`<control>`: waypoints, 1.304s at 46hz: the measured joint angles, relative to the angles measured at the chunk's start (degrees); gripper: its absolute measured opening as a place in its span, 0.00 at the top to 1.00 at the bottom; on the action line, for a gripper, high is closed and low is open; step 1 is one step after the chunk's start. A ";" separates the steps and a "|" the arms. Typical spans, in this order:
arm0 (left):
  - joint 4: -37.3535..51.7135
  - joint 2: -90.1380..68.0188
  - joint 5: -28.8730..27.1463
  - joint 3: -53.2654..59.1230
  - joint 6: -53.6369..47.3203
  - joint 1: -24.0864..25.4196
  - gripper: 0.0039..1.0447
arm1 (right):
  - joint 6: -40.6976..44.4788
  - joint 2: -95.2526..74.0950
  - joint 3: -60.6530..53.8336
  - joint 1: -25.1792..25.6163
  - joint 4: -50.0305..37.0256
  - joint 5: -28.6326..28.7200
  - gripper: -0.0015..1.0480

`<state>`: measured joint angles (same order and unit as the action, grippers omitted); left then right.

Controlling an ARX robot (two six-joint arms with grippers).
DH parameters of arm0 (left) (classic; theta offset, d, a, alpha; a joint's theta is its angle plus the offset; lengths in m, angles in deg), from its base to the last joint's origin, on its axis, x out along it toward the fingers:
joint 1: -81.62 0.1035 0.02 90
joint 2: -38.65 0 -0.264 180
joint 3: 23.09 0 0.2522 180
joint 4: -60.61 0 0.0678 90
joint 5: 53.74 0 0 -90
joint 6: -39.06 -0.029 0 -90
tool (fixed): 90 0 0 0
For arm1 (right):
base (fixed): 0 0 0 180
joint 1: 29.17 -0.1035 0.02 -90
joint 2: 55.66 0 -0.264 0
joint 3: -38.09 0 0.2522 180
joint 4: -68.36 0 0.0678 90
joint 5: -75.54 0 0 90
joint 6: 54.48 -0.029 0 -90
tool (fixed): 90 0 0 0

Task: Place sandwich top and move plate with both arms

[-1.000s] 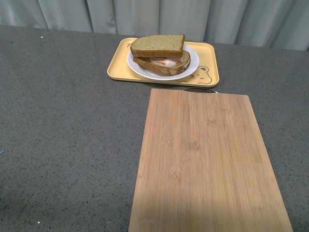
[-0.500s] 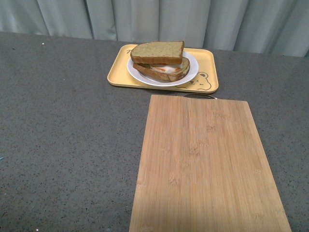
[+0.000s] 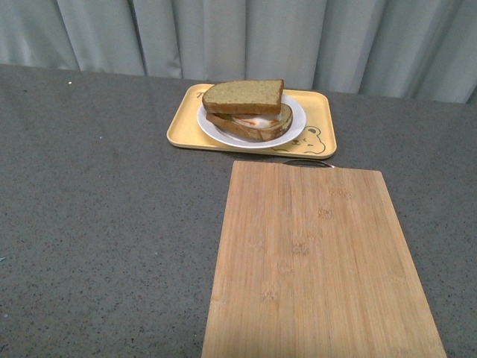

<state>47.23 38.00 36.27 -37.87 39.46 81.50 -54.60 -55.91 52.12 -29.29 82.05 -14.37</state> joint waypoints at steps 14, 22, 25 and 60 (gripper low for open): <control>-0.24 0.37 0.00 0.00 0.02 0.00 0.62 | 0.00 0.00 0.00 0.00 0.00 0.00 0.09; -0.24 0.37 0.00 0.00 0.02 0.00 0.38 | 0.00 0.00 0.00 0.00 0.00 0.00 0.09; -0.24 0.37 0.00 0.00 0.02 0.00 0.29 | 0.00 0.00 0.00 -0.02 0.00 0.00 0.09; -0.24 0.37 0.00 0.00 -0.04 0.00 0.06 | 0.00 0.00 0.00 -0.02 0.00 0.00 0.09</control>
<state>46.99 38.38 36.27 -37.87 39.42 81.50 -54.60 -55.91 52.12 -29.31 82.05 -14.37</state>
